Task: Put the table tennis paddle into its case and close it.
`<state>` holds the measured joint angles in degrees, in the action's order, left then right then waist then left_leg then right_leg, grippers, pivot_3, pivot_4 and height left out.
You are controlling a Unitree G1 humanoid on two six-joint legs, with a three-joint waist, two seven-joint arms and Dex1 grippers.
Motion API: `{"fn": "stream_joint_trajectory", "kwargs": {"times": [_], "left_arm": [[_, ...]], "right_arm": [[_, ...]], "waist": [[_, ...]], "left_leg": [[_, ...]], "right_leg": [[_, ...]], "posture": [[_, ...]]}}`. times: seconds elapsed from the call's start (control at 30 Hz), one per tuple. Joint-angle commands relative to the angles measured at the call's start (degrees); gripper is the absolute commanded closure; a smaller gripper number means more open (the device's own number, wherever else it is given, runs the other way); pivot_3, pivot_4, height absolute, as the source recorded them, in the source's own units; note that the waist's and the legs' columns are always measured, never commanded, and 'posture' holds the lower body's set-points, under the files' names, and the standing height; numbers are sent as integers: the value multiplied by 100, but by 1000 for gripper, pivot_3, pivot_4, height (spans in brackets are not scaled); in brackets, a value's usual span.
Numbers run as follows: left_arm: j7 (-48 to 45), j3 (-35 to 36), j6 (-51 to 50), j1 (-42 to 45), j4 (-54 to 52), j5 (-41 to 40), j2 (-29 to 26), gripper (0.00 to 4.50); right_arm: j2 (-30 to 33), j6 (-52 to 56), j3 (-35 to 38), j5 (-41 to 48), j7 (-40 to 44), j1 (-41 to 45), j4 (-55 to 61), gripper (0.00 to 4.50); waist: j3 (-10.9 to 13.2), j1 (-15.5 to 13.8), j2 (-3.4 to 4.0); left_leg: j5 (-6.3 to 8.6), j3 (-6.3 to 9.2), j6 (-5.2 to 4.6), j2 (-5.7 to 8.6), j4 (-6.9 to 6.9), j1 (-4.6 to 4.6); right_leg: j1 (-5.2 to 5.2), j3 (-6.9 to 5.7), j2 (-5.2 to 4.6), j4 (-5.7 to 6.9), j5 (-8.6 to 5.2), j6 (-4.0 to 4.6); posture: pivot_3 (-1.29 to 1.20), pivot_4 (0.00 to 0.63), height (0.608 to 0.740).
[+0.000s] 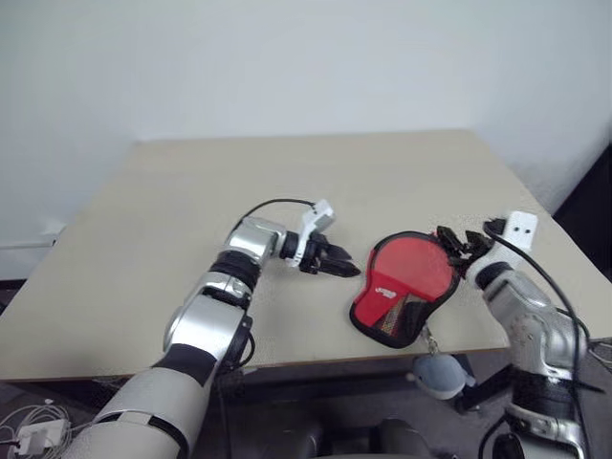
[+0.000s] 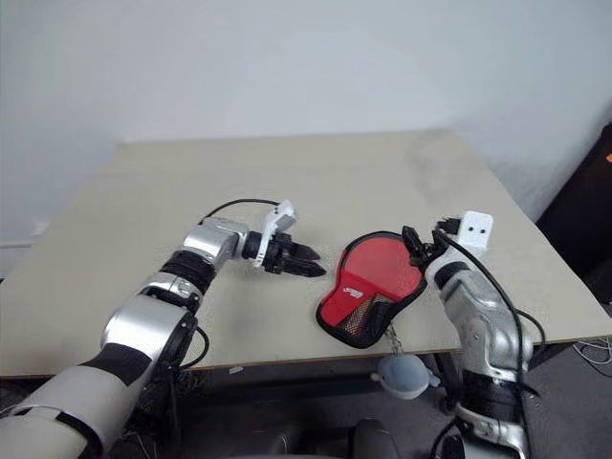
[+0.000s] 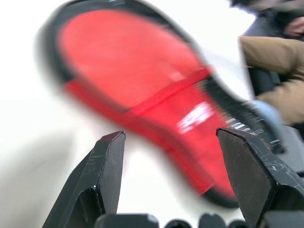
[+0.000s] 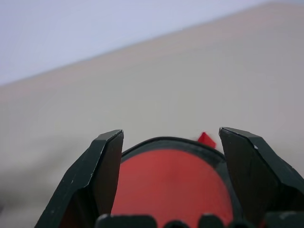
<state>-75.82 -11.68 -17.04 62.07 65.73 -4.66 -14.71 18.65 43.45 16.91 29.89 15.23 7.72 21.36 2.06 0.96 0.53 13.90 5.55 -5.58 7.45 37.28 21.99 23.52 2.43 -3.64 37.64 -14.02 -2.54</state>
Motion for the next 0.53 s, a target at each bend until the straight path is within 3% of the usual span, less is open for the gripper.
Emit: {"fn": "stream_joint_trajectory", "kwargs": {"times": [0.03,0.33,0.53], "left_arm": [[9,287,578,287,173,42,-216,1221],[-451,365,712,-186,328,254,-497,1221],[-993,216,765,-641,105,489,-836,1221]], "right_arm": [[403,144,127,636,734,-652,984,1003],[1581,-307,406,1038,2383,-2743,1896,1003],[1807,-564,410,1011,2693,-3067,1920,1003]], "waist": [[2,-38,-5],[13,-155,-24],[34,-132,-66]], "left_leg": [[1,1,-1,1,2,0],[11,-2,-25,0,65,11],[11,-4,-25,-4,72,14]], "right_leg": [[0,-2,-1,-2,0,-1],[-25,-16,-7,0,-15,-45],[-23,-12,-7,3,-6,-57]], "posture": [[0,0,740],[0,0,740],[0,0,740]]}}
